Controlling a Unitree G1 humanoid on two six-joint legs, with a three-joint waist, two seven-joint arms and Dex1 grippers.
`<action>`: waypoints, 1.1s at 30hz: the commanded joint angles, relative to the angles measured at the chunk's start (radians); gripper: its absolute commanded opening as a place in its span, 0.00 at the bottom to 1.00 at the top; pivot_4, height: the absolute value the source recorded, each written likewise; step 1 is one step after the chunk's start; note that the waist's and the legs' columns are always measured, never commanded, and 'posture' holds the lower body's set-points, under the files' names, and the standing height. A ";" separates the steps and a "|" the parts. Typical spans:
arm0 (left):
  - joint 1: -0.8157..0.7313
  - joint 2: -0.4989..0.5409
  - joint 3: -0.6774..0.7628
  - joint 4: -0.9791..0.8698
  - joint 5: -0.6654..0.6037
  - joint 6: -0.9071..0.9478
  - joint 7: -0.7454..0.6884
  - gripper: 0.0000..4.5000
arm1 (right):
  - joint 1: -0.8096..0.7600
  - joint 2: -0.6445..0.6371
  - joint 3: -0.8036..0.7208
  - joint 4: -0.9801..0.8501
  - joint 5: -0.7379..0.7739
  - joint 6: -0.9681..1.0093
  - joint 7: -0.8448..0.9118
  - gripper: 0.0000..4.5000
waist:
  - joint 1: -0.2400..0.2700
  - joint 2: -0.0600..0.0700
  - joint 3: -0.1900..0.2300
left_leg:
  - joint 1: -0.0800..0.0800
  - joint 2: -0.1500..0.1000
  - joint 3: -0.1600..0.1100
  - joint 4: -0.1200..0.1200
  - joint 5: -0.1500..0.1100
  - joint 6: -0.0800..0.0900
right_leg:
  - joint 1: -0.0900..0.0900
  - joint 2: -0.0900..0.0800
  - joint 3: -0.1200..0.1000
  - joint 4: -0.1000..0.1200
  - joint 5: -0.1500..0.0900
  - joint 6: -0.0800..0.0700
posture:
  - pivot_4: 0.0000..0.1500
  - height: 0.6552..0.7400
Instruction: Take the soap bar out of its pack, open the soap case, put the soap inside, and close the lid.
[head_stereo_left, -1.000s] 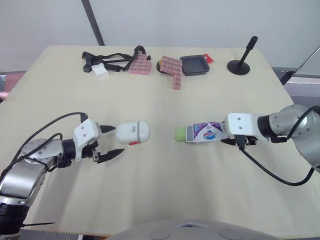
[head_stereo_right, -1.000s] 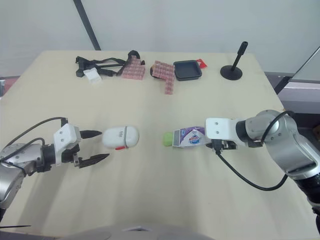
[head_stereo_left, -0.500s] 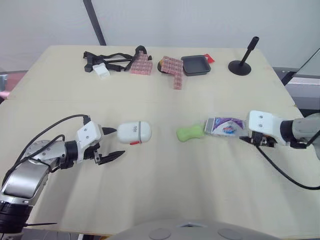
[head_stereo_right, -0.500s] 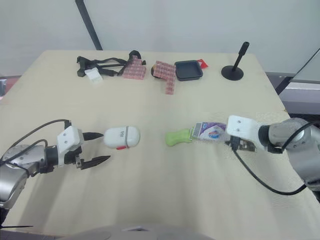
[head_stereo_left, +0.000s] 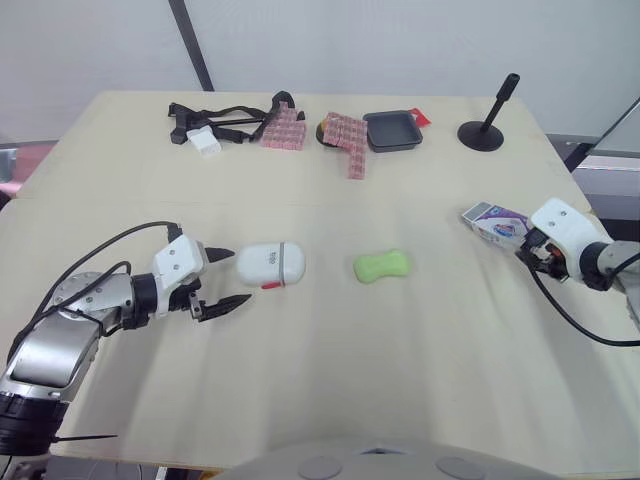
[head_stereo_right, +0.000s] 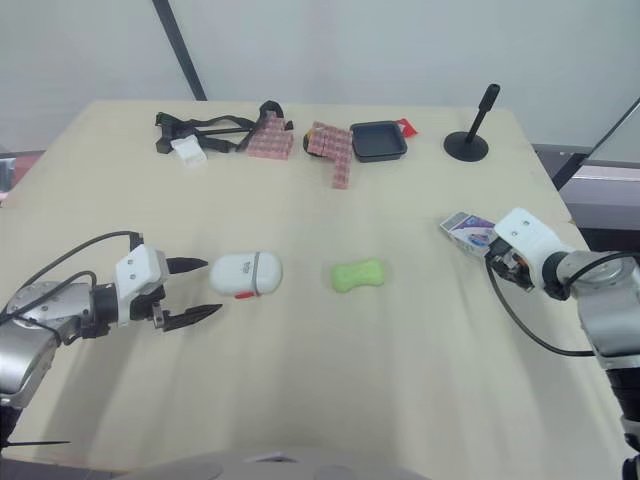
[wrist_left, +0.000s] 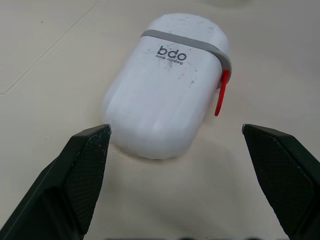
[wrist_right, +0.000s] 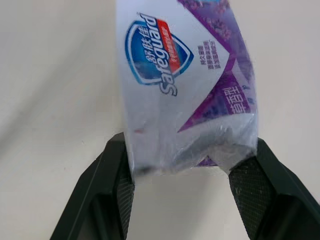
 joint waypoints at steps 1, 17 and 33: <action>-0.014 0.004 -0.011 -0.005 0.009 -0.015 -0.007 1.00 | -0.010 -0.014 -0.016 -0.015 -0.009 0.031 -0.029 0.77 | 0.001 0.000 0.000 | 0.000 0.000 0.000 0.000 0.000 0.000 | 0.000 0.000 0.000 0.000 0.000 0.000 | 1.00 1.00; -0.034 0.003 -0.017 0.010 0.019 -0.021 -0.010 1.00 | 0.077 -0.109 -0.076 -0.086 0.031 -0.104 0.062 0.99 | 0.010 0.001 0.000 | 0.000 0.001 0.000 -0.001 0.000 0.000 | 0.000 0.000 0.000 -0.001 0.000 0.000 | 1.00 1.00; -0.058 0.075 0.077 0.025 -0.015 -0.004 -0.040 1.00 | -0.155 0.272 -0.038 -0.287 0.471 -0.269 0.208 0.99 | 0.004 0.000 0.000 | 0.000 0.001 0.002 0.000 0.002 0.000 | -0.006 0.001 0.002 0.007 0.000 -0.002 | 1.00 1.00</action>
